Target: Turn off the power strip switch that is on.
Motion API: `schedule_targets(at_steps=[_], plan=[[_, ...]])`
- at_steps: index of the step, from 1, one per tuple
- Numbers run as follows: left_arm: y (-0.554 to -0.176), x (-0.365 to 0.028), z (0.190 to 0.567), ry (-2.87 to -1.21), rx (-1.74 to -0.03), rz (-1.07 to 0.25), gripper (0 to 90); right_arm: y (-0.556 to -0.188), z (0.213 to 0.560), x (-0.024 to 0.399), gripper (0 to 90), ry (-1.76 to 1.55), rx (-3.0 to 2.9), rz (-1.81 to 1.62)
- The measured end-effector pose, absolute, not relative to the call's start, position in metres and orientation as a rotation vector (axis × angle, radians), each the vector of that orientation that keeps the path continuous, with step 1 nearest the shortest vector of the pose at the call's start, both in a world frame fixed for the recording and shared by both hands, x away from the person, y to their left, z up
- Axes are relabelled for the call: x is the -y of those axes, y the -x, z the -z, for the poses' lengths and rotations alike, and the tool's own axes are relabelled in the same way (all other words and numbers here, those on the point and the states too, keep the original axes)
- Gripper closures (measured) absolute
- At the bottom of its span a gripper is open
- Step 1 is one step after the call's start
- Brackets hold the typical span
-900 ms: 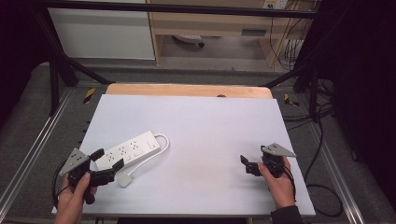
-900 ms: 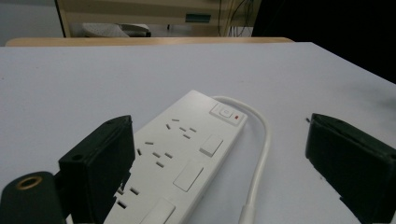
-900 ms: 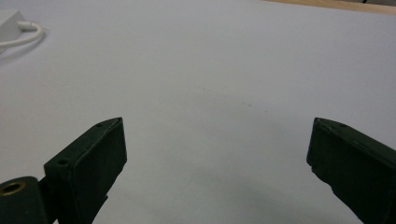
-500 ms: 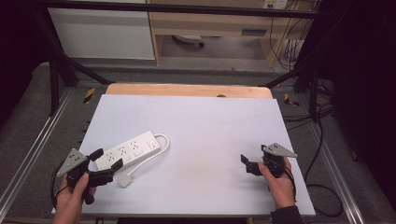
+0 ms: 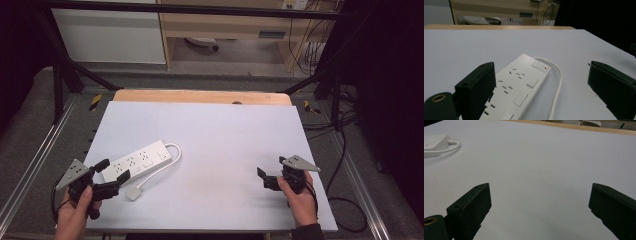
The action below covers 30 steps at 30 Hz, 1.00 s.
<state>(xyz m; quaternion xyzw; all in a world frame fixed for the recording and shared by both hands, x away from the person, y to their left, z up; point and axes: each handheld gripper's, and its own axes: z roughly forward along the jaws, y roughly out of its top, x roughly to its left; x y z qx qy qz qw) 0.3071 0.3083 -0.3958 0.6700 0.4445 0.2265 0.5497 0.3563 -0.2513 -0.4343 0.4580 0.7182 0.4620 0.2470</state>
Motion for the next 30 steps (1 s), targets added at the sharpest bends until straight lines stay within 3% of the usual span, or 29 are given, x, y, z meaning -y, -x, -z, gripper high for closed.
schedule_targets(at_steps=[30], plan=[[-0.316,-0.303,0.364,-1.577,-1.005,-0.542,6.9,-0.354,0.432,0.248,4.5,-1.201,-1.985,-1.270]])
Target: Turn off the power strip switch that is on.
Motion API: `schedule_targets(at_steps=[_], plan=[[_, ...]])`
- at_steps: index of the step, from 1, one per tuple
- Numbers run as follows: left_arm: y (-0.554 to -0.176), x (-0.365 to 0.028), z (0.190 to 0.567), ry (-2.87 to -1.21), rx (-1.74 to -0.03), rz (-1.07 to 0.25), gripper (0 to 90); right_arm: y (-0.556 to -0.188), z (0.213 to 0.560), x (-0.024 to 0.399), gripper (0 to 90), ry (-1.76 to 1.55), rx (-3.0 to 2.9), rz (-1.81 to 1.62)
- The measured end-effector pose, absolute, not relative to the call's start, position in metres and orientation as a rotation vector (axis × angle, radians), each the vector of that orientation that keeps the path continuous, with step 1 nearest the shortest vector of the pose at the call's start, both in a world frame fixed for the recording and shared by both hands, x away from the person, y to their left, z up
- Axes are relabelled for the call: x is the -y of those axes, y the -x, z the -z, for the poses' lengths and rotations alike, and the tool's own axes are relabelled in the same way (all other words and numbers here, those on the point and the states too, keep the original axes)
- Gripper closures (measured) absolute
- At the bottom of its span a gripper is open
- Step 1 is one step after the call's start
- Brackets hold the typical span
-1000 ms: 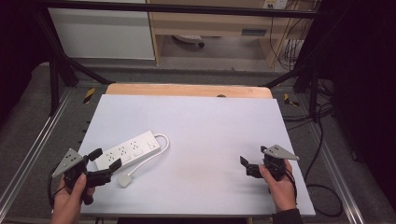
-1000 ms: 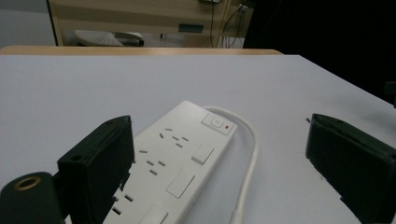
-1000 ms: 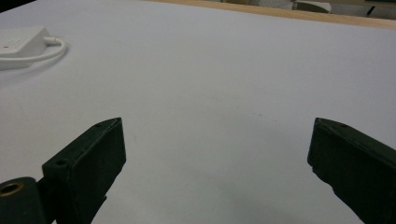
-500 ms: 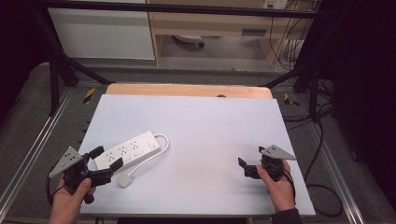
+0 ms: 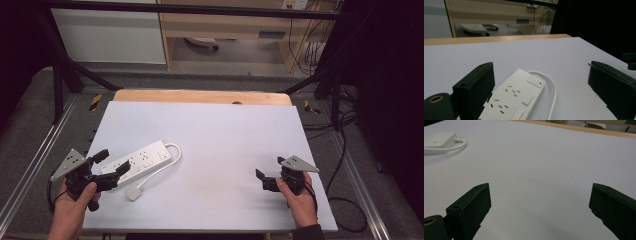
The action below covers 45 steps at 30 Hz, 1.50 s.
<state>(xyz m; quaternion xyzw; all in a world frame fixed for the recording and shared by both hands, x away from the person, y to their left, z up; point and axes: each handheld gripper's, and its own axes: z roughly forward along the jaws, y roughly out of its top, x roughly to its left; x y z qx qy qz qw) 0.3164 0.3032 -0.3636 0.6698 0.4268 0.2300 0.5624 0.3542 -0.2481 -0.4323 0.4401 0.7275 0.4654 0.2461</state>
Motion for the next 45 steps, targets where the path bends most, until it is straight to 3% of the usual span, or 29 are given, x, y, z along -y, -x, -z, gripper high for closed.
schedule_targets(at_steps=[20,45], plan=[[-0.332,-0.298,0.349,-1.634,-0.983,-0.541,9.1,-0.357,0.434,0.247,5.0,-1.209,-1.996,-1.249],[-0.365,-0.270,0.360,-1.652,-1.008,-0.571,45.9,-0.358,0.436,0.248,5.1,-1.230,-2.010,-1.243]])
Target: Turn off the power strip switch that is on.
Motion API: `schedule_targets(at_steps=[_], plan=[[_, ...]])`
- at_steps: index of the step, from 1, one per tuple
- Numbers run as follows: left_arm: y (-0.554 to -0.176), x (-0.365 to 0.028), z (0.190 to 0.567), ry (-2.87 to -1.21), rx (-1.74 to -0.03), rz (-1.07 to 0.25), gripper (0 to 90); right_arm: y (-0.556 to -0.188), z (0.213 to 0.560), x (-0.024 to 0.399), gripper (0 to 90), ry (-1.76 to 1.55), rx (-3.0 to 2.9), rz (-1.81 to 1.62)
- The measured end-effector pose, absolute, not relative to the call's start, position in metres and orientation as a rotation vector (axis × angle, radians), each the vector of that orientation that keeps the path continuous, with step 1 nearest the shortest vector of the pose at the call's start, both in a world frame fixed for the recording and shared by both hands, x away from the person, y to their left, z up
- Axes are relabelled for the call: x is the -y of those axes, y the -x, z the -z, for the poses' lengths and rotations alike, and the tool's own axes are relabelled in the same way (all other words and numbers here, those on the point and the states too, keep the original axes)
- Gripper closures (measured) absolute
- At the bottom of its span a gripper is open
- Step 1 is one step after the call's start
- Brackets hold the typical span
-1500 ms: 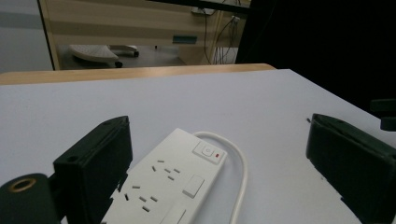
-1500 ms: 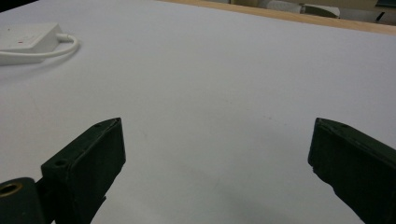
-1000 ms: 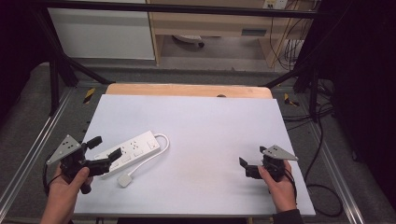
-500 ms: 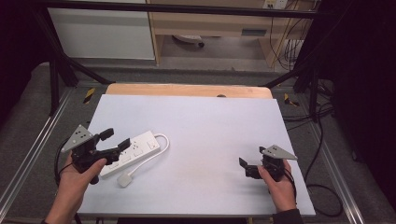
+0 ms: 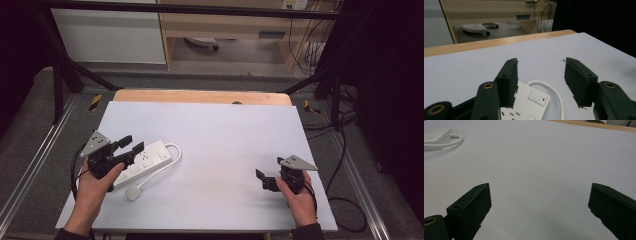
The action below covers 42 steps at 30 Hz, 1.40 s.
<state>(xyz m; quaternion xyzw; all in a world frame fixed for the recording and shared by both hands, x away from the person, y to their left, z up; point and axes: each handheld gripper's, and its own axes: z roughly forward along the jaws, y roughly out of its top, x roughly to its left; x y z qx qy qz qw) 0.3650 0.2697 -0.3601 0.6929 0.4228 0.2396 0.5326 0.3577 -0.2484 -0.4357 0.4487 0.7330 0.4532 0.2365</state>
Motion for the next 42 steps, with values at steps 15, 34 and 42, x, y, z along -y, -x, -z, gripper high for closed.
schedule_targets(at_steps=[15,34,42], plan=[[-0.368,-0.275,0.377,-1.652,-1.022,-0.566,68.1,-0.360,0.437,0.247,5.0,-1.217,-2.026,-1.229],[-0.373,-0.272,0.389,-1.712,-1.024,-0.531,84.0,-0.360,0.438,0.246,4.9,-1.209,-2.044,-1.220],[-0.378,-0.269,0.396,-1.746,-1.033,-0.496,87.2,-0.361,0.439,0.246,4.9,-1.202,-2.050,-1.210]])
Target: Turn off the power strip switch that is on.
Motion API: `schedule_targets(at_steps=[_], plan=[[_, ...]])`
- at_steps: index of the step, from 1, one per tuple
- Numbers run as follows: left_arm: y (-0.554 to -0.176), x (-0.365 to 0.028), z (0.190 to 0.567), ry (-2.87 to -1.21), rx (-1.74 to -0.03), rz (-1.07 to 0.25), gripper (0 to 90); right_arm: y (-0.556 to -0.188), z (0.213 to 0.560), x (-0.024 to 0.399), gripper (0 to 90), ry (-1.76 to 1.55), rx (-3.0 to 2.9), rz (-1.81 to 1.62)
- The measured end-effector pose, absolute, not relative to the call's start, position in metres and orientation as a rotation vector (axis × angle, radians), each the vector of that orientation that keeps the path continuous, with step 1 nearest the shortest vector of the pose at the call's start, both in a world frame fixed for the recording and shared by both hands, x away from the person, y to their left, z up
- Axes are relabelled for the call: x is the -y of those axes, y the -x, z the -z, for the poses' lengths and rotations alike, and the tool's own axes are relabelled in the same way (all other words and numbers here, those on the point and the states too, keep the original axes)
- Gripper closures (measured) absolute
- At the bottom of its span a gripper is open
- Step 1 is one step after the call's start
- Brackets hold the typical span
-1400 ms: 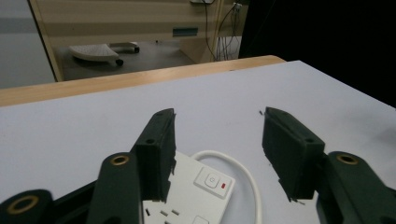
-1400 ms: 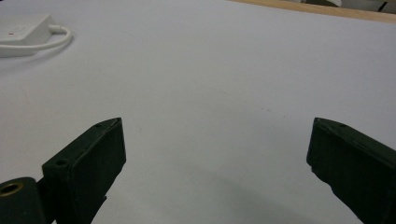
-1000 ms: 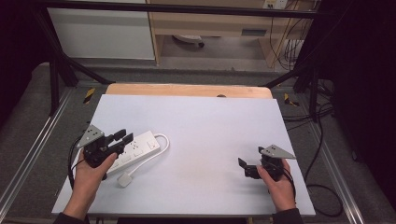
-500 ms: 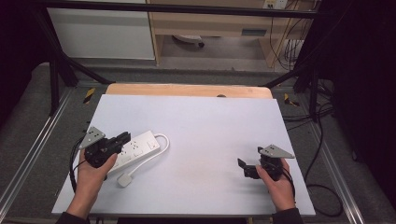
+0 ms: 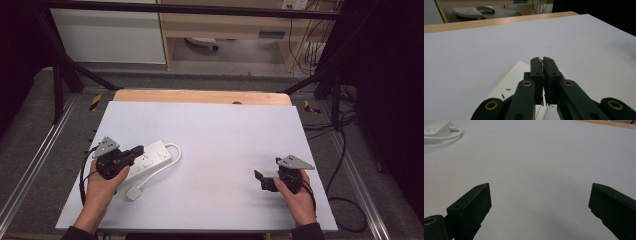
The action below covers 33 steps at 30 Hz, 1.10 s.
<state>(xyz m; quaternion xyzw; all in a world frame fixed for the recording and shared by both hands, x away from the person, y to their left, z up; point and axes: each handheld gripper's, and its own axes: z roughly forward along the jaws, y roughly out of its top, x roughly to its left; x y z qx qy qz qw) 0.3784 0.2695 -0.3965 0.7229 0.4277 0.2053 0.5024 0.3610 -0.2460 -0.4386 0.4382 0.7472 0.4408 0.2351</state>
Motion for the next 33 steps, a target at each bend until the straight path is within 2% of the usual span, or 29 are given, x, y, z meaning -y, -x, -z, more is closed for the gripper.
schedule_targets(at_steps=[33], plan=[[-0.384,-0.254,0.412,-1.888,-1.041,-0.443,89.8,-0.362,0.440,0.246,4.7,-1.192,-2.064,-1.185]])
